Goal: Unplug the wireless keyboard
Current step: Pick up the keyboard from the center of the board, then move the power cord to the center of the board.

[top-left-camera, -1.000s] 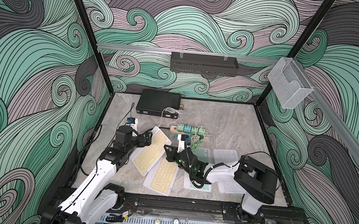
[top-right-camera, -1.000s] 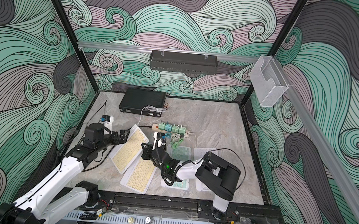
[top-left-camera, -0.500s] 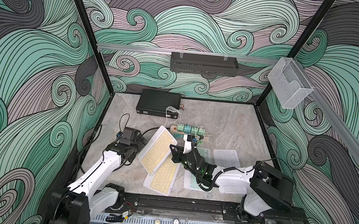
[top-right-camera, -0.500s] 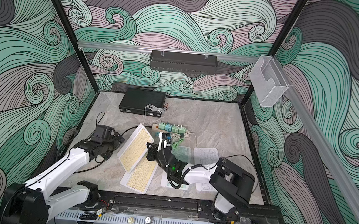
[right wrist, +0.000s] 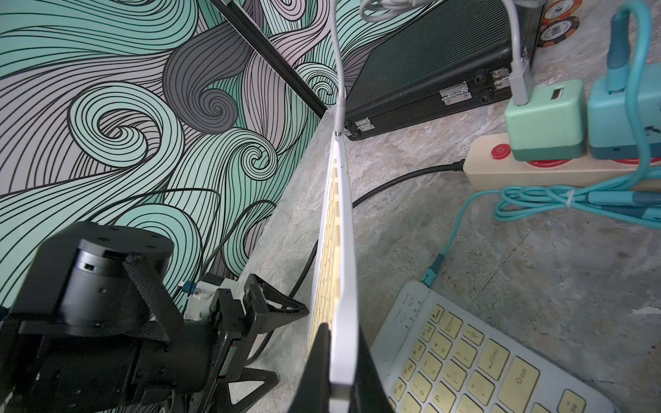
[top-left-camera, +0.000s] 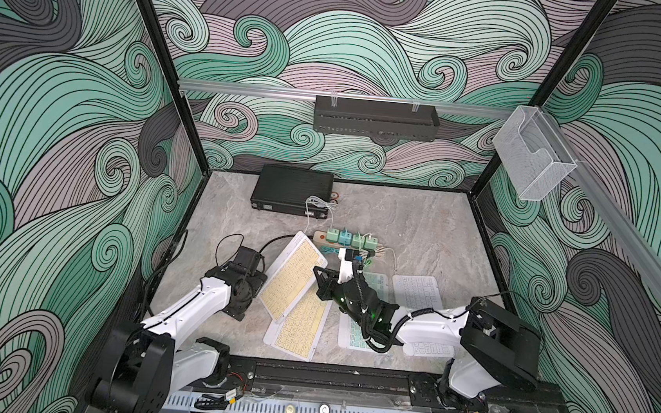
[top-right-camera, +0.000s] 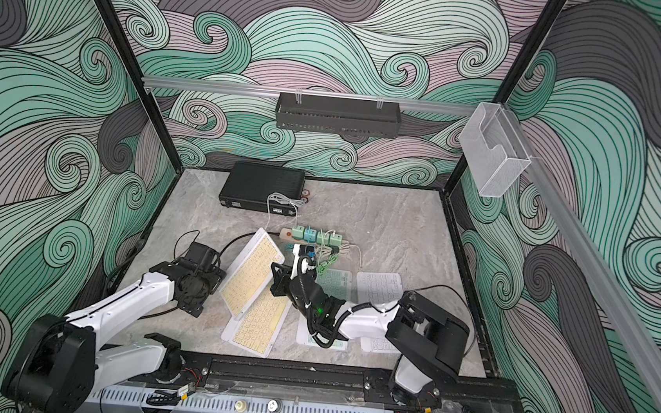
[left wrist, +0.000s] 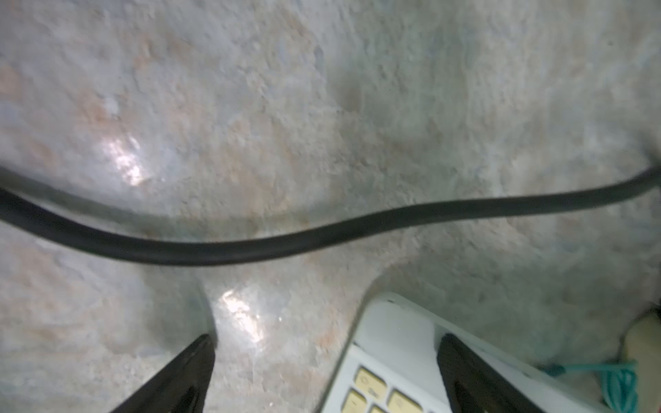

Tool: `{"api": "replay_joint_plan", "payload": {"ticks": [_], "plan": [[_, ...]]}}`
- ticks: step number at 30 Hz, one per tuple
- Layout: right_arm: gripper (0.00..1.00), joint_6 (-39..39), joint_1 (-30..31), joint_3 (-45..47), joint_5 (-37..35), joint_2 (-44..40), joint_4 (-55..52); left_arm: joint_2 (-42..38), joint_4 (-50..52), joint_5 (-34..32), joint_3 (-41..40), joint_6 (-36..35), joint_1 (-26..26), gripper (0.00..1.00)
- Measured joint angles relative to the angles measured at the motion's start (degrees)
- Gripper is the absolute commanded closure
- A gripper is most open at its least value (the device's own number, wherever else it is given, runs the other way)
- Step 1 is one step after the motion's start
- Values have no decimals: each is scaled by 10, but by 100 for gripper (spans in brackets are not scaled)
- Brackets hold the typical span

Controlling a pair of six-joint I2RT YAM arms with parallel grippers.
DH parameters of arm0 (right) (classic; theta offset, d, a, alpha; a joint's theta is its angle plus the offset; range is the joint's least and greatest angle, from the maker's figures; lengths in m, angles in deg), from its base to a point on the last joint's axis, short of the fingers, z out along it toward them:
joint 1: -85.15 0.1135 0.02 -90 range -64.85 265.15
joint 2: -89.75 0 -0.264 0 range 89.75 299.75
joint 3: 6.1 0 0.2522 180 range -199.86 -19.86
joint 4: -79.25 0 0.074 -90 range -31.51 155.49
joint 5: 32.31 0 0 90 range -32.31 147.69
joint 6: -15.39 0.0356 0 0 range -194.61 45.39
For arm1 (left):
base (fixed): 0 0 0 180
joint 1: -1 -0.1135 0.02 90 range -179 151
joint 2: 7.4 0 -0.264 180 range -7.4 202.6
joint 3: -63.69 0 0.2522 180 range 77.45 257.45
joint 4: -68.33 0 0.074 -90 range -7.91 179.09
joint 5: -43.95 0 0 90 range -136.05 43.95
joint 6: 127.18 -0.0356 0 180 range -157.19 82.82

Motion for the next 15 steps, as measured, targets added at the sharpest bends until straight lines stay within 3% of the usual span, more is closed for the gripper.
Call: {"api": "replay_joint_plan", "payload": {"ticks": [7,15], "plan": [[100,0,-2,0,0,0,2,76,5,-87,47,-13,-13,2],[100,3,-2,0,4,9,11,176,-12,-120,106,-81,-102,1]]}}
